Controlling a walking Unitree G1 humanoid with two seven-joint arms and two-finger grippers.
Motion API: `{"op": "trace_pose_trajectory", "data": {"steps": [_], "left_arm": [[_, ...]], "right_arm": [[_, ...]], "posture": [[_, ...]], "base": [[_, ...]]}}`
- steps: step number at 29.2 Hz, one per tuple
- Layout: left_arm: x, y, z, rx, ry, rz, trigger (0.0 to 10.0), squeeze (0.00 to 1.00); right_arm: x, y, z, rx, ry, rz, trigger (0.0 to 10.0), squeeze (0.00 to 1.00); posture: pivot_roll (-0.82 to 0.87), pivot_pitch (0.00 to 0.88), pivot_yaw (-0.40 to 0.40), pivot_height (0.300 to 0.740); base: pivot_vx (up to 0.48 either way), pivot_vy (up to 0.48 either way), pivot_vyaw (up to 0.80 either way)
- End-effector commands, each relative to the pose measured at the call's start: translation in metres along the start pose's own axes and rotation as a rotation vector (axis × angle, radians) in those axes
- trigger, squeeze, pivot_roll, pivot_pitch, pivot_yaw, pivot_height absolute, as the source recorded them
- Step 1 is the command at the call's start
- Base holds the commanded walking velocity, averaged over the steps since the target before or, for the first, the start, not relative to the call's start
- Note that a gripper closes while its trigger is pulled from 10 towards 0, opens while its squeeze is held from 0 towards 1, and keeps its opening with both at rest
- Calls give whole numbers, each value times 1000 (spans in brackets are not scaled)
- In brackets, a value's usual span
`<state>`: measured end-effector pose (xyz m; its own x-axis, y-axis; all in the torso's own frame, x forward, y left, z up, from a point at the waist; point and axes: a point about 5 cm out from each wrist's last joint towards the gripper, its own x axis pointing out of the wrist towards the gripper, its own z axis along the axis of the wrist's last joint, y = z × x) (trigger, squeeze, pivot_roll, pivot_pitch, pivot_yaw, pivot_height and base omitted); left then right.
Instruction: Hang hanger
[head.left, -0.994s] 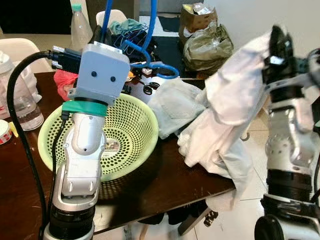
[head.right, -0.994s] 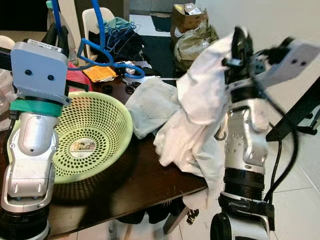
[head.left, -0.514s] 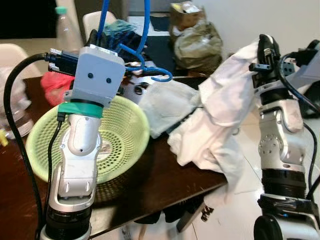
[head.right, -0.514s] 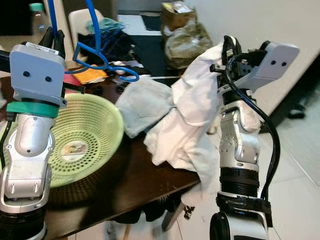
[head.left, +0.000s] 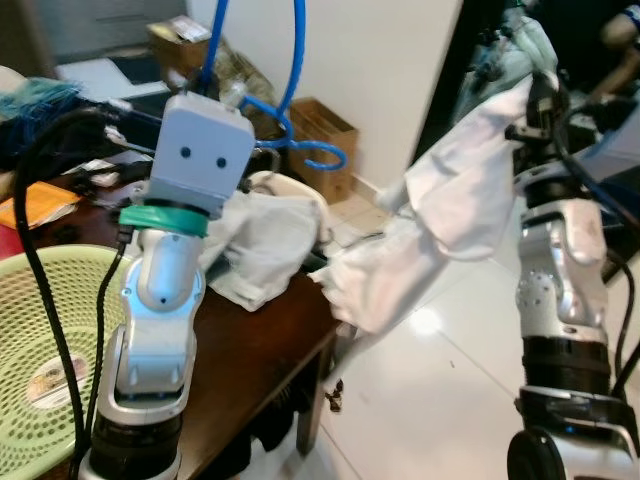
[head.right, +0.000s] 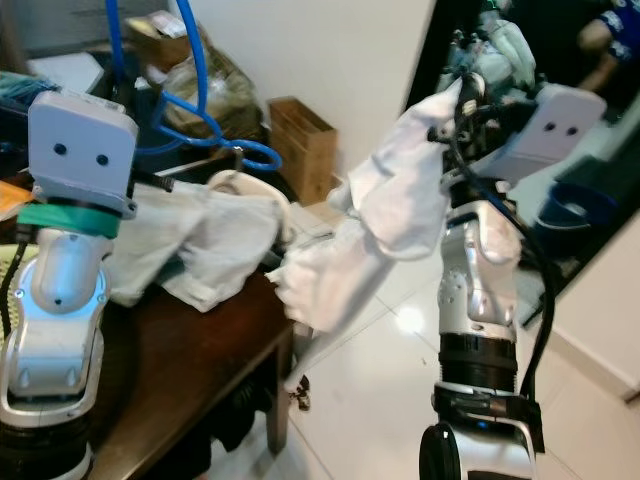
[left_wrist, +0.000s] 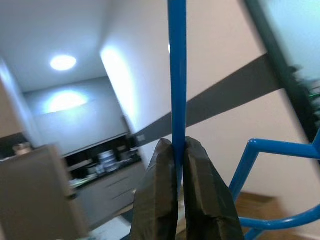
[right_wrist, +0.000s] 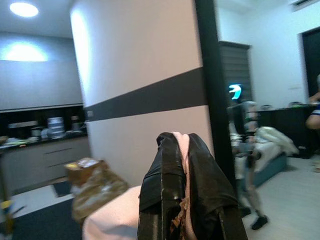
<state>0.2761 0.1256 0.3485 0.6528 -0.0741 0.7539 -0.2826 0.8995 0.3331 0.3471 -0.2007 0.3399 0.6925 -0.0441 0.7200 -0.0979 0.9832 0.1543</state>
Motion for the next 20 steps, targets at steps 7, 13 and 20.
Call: {"op": "trace_pose_trajectory", "data": {"steps": [7,13,20], "left_arm": [[0,0,4,-24,-13,-1,10000,0],[1,-3,2,-165,41,-9,10000,0],[-1,-10,-2,-287,98,-52,10000,0]], "right_arm": [[2,2,4,-13,-28,5,10000,0],[1,3,3,-24,-27,7,10000,0],[-3,4,-3,-65,-5,15,10000,0]], "posture": [[95,112,2,740],[91,110,2,740],[82,105,5,740]], "base": [[0,0,-788],[0,0,-788],[0,0,-788]]}}
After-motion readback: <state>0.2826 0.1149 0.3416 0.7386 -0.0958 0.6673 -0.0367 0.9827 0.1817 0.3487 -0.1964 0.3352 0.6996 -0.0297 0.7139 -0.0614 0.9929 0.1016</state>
